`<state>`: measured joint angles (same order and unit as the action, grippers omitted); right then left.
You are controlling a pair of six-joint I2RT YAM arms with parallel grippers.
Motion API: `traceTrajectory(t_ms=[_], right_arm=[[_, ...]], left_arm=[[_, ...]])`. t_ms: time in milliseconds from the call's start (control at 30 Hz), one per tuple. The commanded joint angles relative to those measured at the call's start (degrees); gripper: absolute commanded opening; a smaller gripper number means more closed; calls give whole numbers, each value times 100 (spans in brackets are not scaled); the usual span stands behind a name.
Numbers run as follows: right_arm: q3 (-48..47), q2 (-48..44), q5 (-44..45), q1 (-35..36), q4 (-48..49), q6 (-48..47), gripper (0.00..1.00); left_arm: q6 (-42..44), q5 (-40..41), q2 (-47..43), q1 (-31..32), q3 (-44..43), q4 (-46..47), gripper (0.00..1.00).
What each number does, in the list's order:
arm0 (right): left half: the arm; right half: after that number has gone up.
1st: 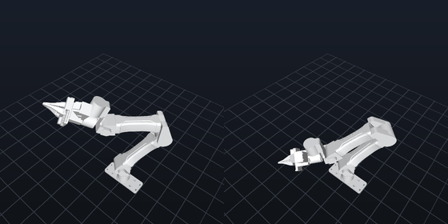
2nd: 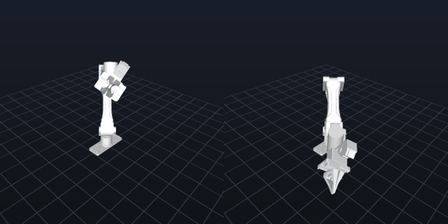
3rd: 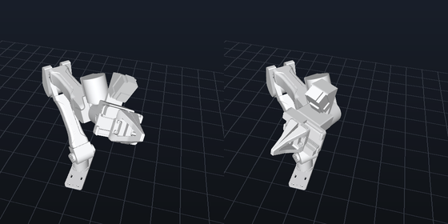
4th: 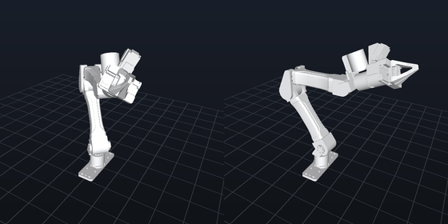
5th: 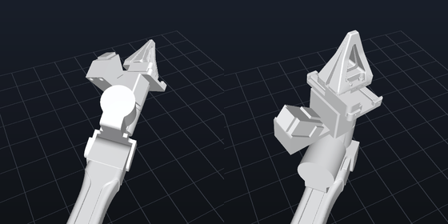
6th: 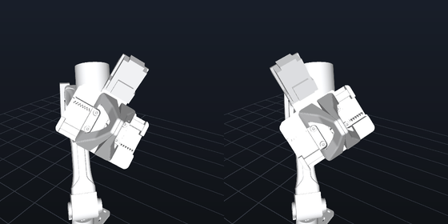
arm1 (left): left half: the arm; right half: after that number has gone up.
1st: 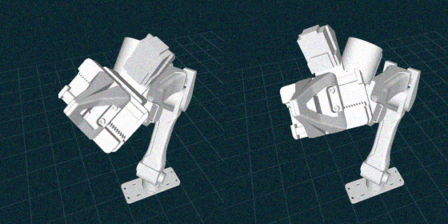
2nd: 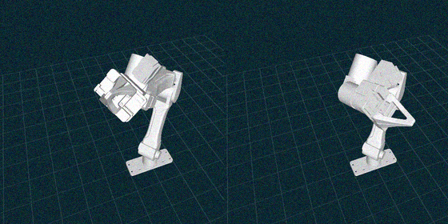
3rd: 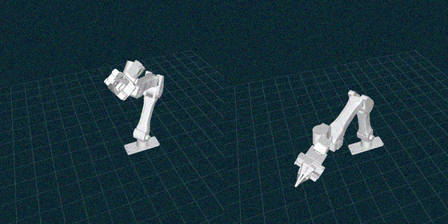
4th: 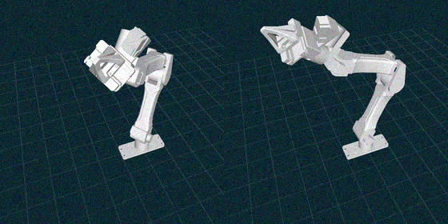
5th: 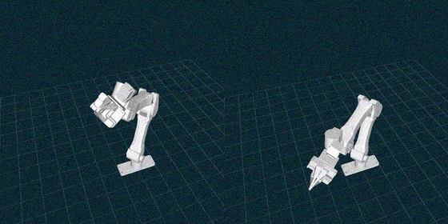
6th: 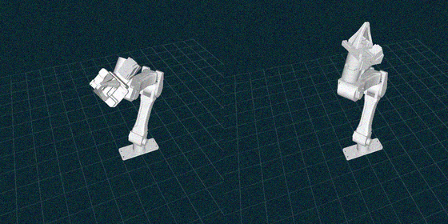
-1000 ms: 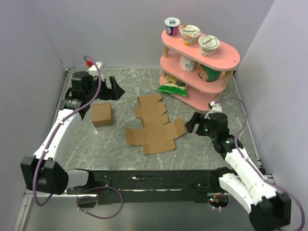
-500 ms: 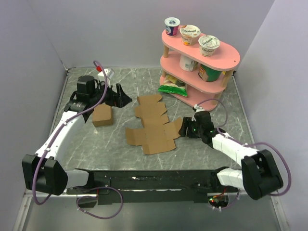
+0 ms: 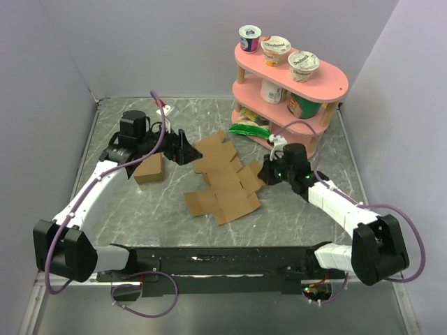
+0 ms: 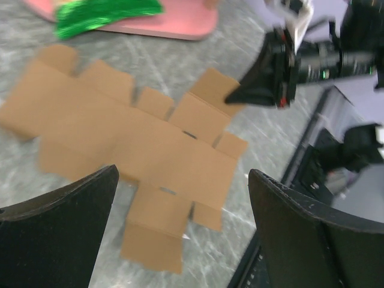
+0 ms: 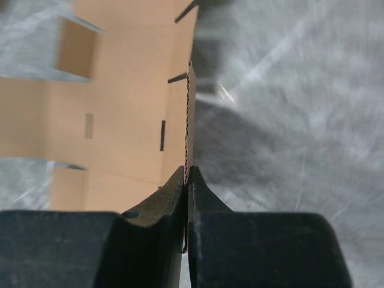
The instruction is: Fold the paper box
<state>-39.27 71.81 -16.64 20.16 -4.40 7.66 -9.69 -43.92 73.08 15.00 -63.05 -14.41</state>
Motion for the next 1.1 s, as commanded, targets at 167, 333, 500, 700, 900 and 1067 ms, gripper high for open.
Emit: traceTrajectory(t_ms=[167, 333, 500, 700, 900, 1067], right_arm=[[-2382, -387, -1412, -4, -1835, -1820, 0], [-3516, -203, -1894, -4, -2678, -2294, 0], [-4685, 113, -2282, -4, -3890, -2708, 0], [-5486, 360, -2440, 14, -4806, -3104, 0], [-5627, 430, -2677, 49, -5140, -3201, 0], [-5697, 474, -2669, 216, -5430, -3315, 0]], left_arm=[[152, -1312, 365, 310, -1130, -26, 96], [-76, -1382, 365, 328, -1780, 254, 96], [150, -1137, 514, 626, -2648, 72, 96], [1247, -671, 944, 1355, -3731, -1018, 96], [1795, -302, 1419, 1891, -4004, -1625, 96], [2068, 639, 1745, 2357, -4189, -1951, 96]])
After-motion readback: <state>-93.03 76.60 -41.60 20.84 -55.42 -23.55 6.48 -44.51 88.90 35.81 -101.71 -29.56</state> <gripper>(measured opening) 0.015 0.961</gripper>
